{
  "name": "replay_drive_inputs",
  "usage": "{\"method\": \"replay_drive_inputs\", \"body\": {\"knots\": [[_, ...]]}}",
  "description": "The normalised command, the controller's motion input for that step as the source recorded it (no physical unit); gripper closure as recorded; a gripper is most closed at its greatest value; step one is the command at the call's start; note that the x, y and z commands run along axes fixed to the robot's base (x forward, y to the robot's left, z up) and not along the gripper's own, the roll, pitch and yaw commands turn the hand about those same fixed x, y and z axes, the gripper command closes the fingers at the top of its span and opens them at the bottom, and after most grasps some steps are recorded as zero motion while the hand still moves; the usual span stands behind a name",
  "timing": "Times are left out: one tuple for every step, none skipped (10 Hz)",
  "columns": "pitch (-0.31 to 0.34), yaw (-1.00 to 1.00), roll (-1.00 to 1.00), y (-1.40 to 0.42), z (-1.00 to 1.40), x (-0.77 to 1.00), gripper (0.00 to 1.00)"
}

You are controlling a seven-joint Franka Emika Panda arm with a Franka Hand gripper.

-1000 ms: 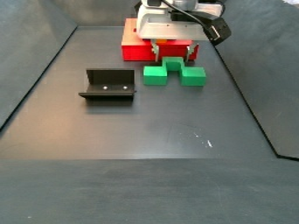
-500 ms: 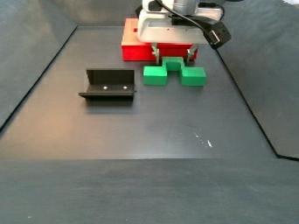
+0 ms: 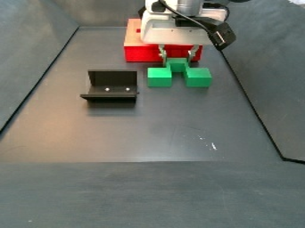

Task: Pick up the green object. Move up. Place the green object on the fixture. Regrasp the green object. Move to above the board. Insert the green object.
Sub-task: Pick up the green object.

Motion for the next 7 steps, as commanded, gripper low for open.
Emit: {"method": "replay_drive_inputs", "body": {"knots": [[0.0,0.0,0.0,0.0,0.0,0.0,1.0],[0.0,0.0,0.0,0.0,0.0,0.0,1.0],[0.0,0.0,0.0,0.0,0.0,0.0,1.0],[0.0,0.0,0.0,0.0,0.0,0.0,1.0],[0.0,0.0,0.0,0.0,0.0,0.0,1.0],[0.0,0.0,0.0,0.0,0.0,0.0,1.0],[0.0,0.0,0.0,0.0,0.0,0.0,1.0]]}}
